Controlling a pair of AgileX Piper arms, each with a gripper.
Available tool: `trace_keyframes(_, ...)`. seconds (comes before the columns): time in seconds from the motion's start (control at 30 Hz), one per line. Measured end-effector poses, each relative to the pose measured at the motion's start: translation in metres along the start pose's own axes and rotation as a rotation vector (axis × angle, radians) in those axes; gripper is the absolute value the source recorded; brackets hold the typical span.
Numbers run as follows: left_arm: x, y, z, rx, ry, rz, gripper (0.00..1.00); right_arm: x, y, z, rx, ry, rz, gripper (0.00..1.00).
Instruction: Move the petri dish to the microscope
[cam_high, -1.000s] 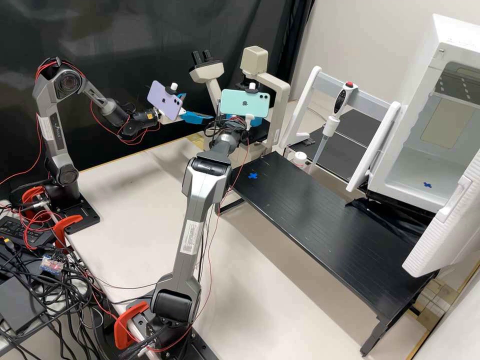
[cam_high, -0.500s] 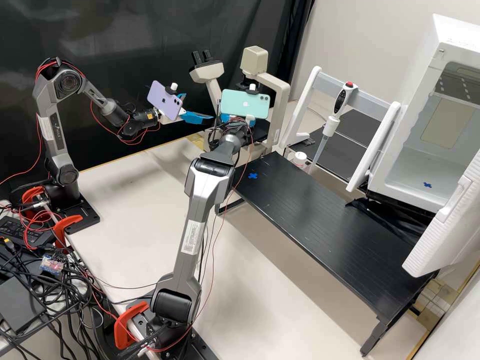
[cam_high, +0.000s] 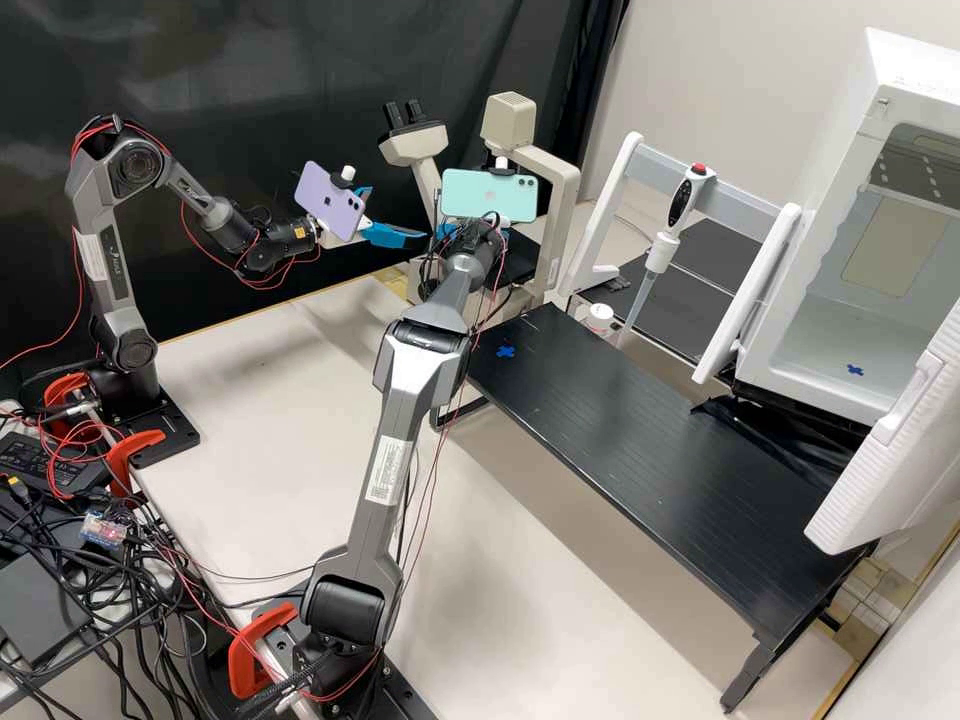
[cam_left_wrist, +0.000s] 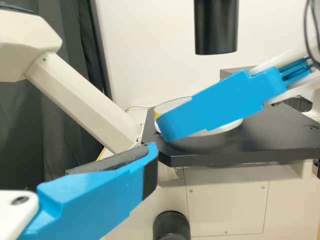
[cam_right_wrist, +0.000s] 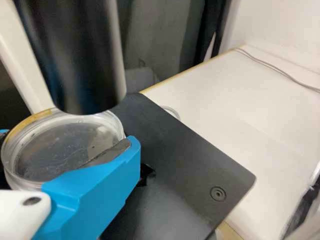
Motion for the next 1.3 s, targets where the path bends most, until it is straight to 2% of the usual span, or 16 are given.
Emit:
trace_keyframes(0.1,0.0,0.0,0.0,0.0,0.0,0.0,1.0,0.0019,0.0003,-0.0029,0.006,-0.065,0.009,0.0)
trace_keyframes(0.3,0.0,0.0,0.0,0.0,0.0,0.0,1.0,0.0023,0.0042,-0.0014,0.017,-0.124,0.051,0.0)
trace_keyframes(0.43,0.0,0.0,0.0,0.0,0.0,0.0,1.0,0.0021,0.0049,-0.0007,-0.009,-0.141,0.065,0.0)
trace_keyframes(0.83,0.0,0.0,0.0,0.0,0.0,0.0,1.0,0.0028,0.0038,-0.0004,-0.01,-0.143,0.064,0.0)
trace_keyframes(0.87,0.0,0.0,0.0,0.0,0.0,0.0,1.0,0.0028,0.0038,-0.0004,-0.01,-0.143,0.064,1.0)
trace_keyframes(1.3,0.0,0.0,0.0,0.0,0.0,0.0,1.0,0.0051,0.0003,0.0031,-0.014,-0.153,0.056,1.0)
